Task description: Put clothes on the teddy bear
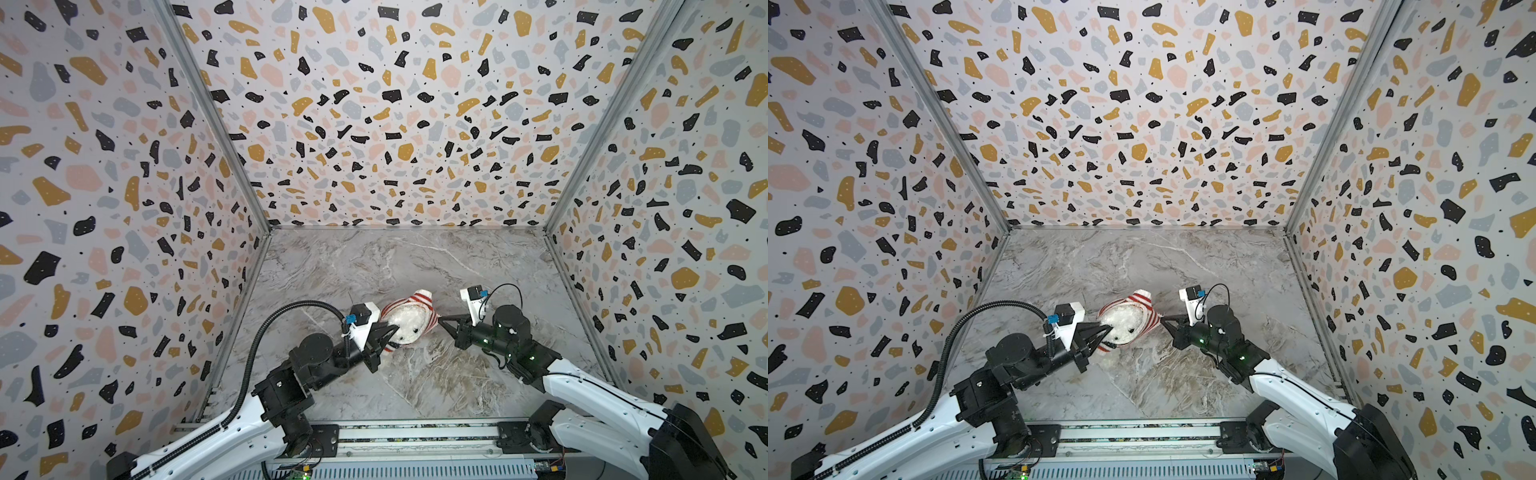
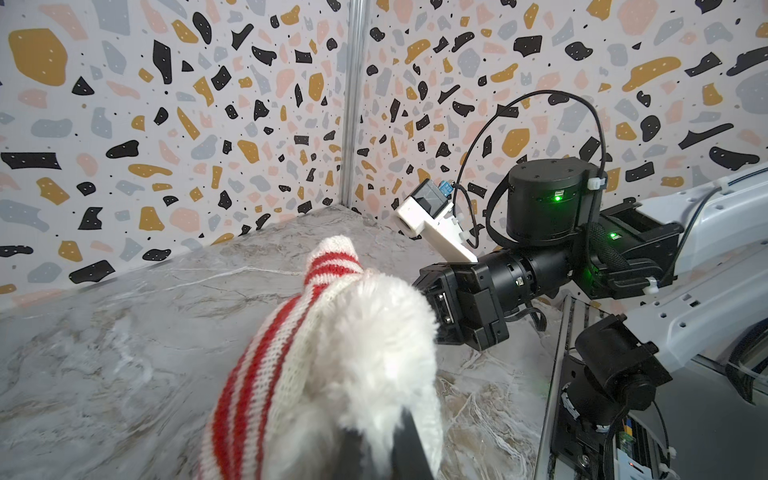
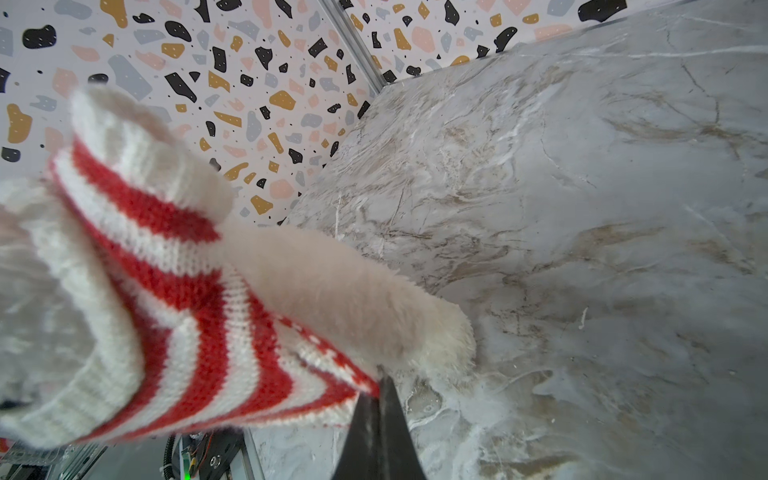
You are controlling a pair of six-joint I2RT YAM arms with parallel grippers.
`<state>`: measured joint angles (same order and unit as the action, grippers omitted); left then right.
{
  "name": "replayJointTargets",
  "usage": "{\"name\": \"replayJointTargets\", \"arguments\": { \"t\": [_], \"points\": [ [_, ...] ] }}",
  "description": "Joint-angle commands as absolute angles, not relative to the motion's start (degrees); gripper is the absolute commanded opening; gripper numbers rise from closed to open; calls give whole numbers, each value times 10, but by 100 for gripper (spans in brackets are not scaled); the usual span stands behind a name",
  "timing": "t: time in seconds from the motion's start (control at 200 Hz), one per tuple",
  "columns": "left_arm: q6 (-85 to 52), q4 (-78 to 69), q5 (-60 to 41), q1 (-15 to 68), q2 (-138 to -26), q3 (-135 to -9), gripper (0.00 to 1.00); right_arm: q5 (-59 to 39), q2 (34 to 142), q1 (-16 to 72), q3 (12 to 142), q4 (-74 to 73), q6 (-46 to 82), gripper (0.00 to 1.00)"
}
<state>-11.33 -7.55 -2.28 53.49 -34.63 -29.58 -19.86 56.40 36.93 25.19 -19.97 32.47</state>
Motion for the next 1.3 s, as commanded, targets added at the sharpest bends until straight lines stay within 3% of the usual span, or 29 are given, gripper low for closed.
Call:
{"name": "replayJointTargets", "arguments": {
  "t": [0.0, 0.155, 0.36, 0.586, 0.811, 1.066, 1.297],
  "points": [
    [-115, -177, -25, 539, -316, -308, 0, -138, 571, 355, 240, -165, 331, 0],
    [-111, -174, -29, 539, -329, -309, 0, -185, 553, 400, 279, -184, 284, 0],
    [-103, -154, 21, 539, -343, -308, 0, -208, 479, 481, 309, -204, 183, 9],
    [-102, -149, 26, 539, -333, -311, 0, -121, 420, 480, 307, -110, 146, 36],
    [-100, -151, -10, 539, -334, -319, 0, -124, 414, 480, 338, -84, 128, 54],
    [-100, -127, -1, 540, -342, -336, 0, -208, 406, 482, 353, -99, 64, 56],
    [-104, -132, 31, 539, -344, -337, 0, -198, 414, 483, 362, -116, 71, 56]
  ]
}}
